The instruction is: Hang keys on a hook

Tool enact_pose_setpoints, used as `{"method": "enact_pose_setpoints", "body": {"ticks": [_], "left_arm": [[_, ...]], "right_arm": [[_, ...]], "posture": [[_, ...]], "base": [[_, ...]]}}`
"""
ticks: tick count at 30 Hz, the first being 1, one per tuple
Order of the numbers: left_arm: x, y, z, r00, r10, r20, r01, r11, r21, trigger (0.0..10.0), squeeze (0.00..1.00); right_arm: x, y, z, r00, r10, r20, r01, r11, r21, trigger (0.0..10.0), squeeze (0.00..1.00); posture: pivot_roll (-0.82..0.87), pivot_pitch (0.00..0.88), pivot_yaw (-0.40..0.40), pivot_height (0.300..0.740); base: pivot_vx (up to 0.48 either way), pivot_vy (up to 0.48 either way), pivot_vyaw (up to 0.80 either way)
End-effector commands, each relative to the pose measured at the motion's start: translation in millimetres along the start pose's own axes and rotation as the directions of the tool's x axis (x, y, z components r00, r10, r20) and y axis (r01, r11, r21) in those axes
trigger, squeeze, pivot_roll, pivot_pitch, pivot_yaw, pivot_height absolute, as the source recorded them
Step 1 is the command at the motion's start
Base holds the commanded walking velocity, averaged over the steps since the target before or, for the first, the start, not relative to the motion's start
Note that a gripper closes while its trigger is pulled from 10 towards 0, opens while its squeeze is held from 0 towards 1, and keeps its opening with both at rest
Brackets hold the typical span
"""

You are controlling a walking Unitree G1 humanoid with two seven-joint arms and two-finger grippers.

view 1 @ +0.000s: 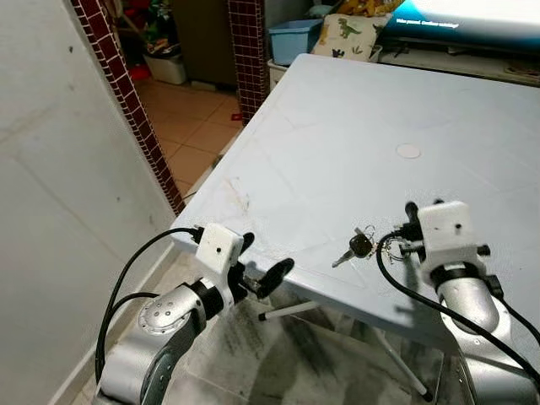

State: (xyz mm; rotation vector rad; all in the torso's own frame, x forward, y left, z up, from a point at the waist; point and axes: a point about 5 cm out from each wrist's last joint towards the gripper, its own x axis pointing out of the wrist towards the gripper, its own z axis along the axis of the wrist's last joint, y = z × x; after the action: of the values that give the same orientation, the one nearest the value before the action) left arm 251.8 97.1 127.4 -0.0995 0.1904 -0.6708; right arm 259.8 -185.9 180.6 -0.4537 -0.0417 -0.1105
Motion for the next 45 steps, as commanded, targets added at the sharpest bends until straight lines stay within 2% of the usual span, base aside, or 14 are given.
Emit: {"method": "enact_pose_setpoints", "body": {"ticks": [1, 8, 11, 13, 15, 16, 17, 18, 19, 21, 24, 35, 39, 45], "left_arm": [[0.4, 10.3, 5, 0.995, 0.088, 0.038, -0.089, 0.996, 0.028, 10.0, 0.0], [1.8, 29.7, 15, 0.958, 0.261, 0.122, -0.268, 0.962, 0.051, 10.0, 0.0], [2.1, 37.6, 19, 0.936, 0.32, 0.147, -0.33, 0.943, 0.044, 10.0, 0.0], [2.2, 43.1, 22, 0.916, 0.367, 0.163, -0.379, 0.924, 0.048, 10.0, 0.0], [1.9, 45.2, 23, 0.905, 0.388, 0.175, -0.403, 0.913, 0.056, 10.0, 0.0], [0.1, 49.0, 25, 0.887, 0.422, 0.189, -0.44, 0.895, 0.066, 10.0, 0.0], [-0.8, 50.9, 26, 0.878, 0.437, 0.195, -0.457, 0.887, 0.07, 10.0, 0.0], [-1.7, 52.3, 27, 0.871, 0.448, 0.2, -0.469, 0.88, 0.071, 10.0, 0.0], [-5.5, 55.9, 28, 0.853, 0.477, 0.213, -0.501, 0.862, 0.075, 10.0, 0.0], [-10.5, 61.2, 26, 0.827, 0.519, 0.217, -0.544, 0.836, 0.074, 10.0, 0.0], [-13.9, 63.3, 23, 0.811, 0.545, 0.212, -0.569, 0.82, 0.069, 10.0, 0.0], [-4.1, 52.6, 20, 0.826, 0.524, 0.208, -0.547, 0.833, 0.077, 10.0, 0.0], [5.2, 48.4, 23, 0.835, 0.507, 0.214, -0.533, 0.842, 0.085, 10.0, 0.0], [5.2, 49.2, 24, 0.828, 0.515, 0.22, -0.541, 0.837, 0.079, 10.0, 0.0]], "right_arm": [[4.1, 3.9, 11, 0.998, -0.002, 0.06, 0.002, 1.0, -0.006, 0.0, 0.0], [14.8, 9.7, 27, 0.99, 0.007, 0.144, -0.005, 1.0, -0.014, 0.0, 0.0], [20.5, 22.6, 40, 0.976, 0.064, 0.21, -0.069, 0.998, 0.013, 0.0, 0.0], [25.1, 38.4, 54, 0.954, 0.131, 0.268, -0.153, 0.986, 0.063, 0.0, 0.0], [26.5, 43.1, 59, 0.946, 0.148, 0.289, -0.175, 0.982, 0.071, 0.0, 0.0], [26.9, 48.3, 64, 0.932, 0.178, 0.315, -0.21, 0.975, 0.072, 4.0, 0.0], [26.9, 49.8, 66, 0.927, 0.186, 0.325, -0.218, 0.974, 0.065, 4.0, 0.0], [26.9, 50.3, 67, 0.925, 0.187, 0.331, -0.22, 0.974, 0.064, 8.9, 0.0], [26.8, 52.4, 67, 0.923, 0.202, 0.328, -0.235, 0.97, 0.062, 10.0, 0.0], [26.8, 53.4, 65, 0.926, 0.201, 0.32, -0.242, 0.966, 0.094, 10.0, 0.0], [26.4, 54.5, 60, 0.93, 0.205, 0.306, -0.244, 0.965, 0.095, 10.0, 0.0], [23.7, 62.8, 57, 0.927, 0.231, 0.296, -0.264, 0.961, 0.078, 10.0, 0.0], [28.0, 64.9, 59, 0.923, 0.236, 0.304, -0.272, 0.959, 0.082, 10.0, 0.0], [31.0, 65.1, 58, 0.924, 0.236, 0.302, -0.273, 0.958, 0.086, 10.0, 0.0]], "posture": [[-0.04, 0.065, 0.059, 0.74], [-0.05, 0.06, 0.061, 0.74], [-0.05, 0.06, 0.063, 0.74], [-0.04, 0.059, 0.065, 0.74], [-0.04, 0.057, 0.063, 0.74], [-0.03, 0.056, 0.062, 0.74], [-0.03, 0.056, 0.062, 0.74], [-0.03, 0.056, 0.062, 0.74], [-0.03, 0.053, 0.058, 0.74], [-0.02, 0.052, 0.056, 0.74], [-0.02, 0.053, 0.054, 0.74], [-0.02, 0.066, 0.065, 0.74], [-0.02, 0.071, 0.068, 0.74], [-0.02, 0.072, 0.069, 0.74]], "base": [[0.0, 0.0, 0.0], [0.0, 0.0, 0.0], [0.0, 0.0, 0.0], [0.0, 0.0, 0.0], [0.0, 0.0, 0.0], [0.0, 0.0, 0.0], [0.0, 0.0, 0.0], [0.0, 0.0, 0.0], [0.0, 0.0, 0.0], [0.0, 0.0, 0.0], [0.0, 0.0, 0.0], [0.0, 0.0, 0.58], [0.0, 0.0, 0.8], [0.0, 0.0, 0.8]]}}
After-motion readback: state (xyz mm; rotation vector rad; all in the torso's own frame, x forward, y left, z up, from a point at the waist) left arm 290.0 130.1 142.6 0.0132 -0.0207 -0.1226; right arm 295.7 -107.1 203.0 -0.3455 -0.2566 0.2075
